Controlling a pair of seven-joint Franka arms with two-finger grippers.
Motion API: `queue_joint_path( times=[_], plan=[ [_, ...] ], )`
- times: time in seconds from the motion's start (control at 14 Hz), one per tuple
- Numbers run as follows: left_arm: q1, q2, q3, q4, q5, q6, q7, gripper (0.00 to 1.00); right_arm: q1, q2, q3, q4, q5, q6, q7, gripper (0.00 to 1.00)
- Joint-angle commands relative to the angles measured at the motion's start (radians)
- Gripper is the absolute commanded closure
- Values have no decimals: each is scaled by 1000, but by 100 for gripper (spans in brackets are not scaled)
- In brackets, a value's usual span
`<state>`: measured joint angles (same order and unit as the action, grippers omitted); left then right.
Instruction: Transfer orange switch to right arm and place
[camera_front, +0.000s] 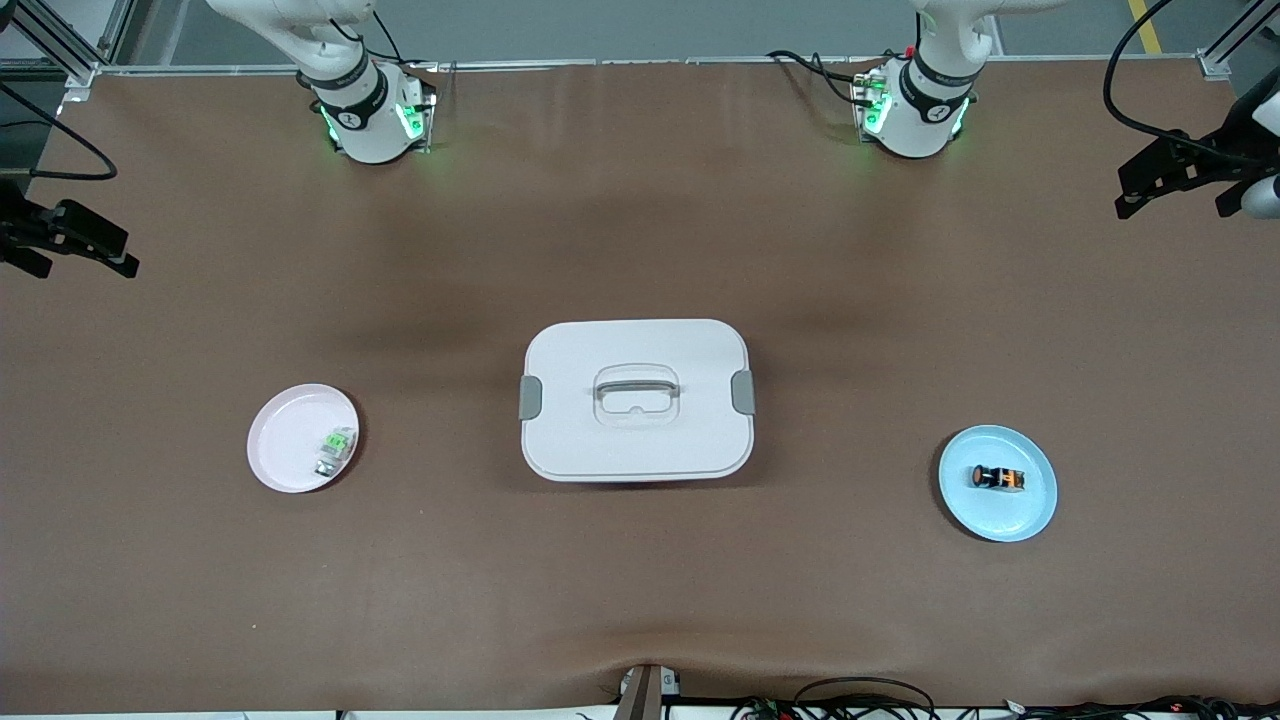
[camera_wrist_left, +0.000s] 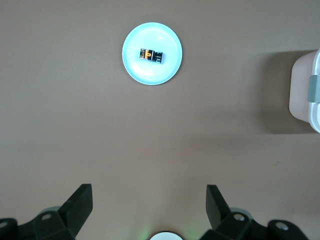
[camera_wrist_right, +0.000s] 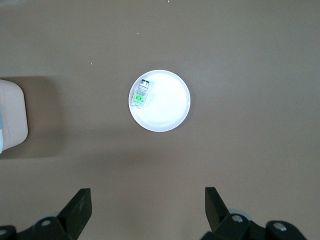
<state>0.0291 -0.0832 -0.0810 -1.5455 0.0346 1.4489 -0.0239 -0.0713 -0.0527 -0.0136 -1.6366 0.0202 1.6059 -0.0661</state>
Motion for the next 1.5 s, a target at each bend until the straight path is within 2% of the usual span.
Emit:
queue_joint_path(
  times=[0.0, 0.36, 0.57, 1.42],
  plan=[
    [0, -15, 7, -2, -1, -7, 19, 0, -13, -15, 12, -11, -5, 2, 6, 0],
    [3, 7, 9, 1, -2, -1, 18, 0, -12, -15, 12, -11, -5, 3, 69, 0],
    [5, 59, 12, 27, -7, 16, 16, 0, -12, -15, 14, -11, -5, 3, 69, 0],
    [35, 236, 12, 15, 1, 180, 25, 0, 2, -15, 17, -8, -5, 9, 69, 0]
  ],
)
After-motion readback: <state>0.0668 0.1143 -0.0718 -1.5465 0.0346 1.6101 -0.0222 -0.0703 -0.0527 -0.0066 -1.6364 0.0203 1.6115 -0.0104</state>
